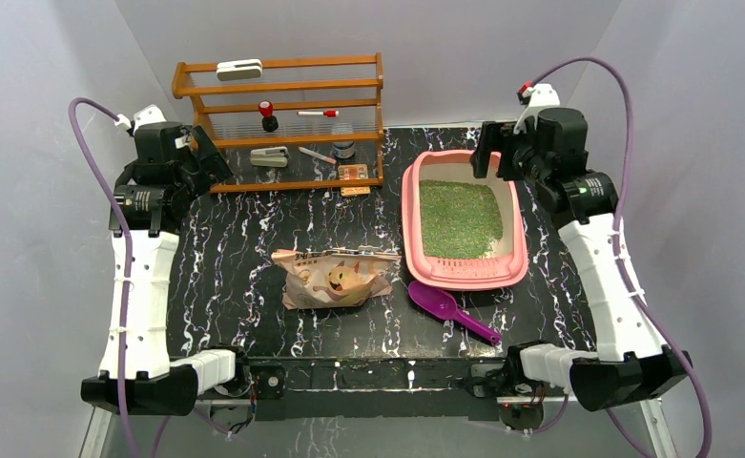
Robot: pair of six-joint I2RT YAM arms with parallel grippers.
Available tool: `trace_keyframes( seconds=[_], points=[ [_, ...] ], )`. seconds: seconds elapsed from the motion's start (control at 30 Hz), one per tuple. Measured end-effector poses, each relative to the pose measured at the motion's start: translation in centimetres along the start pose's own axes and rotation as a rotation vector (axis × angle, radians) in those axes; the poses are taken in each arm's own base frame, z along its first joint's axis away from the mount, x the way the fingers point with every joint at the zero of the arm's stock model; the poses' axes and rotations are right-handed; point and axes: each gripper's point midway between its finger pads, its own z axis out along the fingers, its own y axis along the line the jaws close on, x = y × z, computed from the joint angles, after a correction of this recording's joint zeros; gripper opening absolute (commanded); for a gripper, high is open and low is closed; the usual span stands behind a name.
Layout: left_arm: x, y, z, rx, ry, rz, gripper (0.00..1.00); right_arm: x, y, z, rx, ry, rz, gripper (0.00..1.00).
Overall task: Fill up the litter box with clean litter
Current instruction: Reset both arms
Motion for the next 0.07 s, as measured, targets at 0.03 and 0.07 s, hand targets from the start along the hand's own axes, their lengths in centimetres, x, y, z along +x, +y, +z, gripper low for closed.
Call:
trace_keyframes(
  seconds=[0.03, 0.07],
  points=[
    [-0.04, -0.08, -0.01, 0.005, -0.001, 0.002, 0.98, 0.88, -0.18, 0.32, 0.006, 0.025, 0.001, 0.98],
    [-0.07, -0.13, -0.01, 0.007, -0.002, 0.003, 0.98, 1.51, -0.26, 0.46, 0.009, 0.043, 0.002, 0.98]
  ],
)
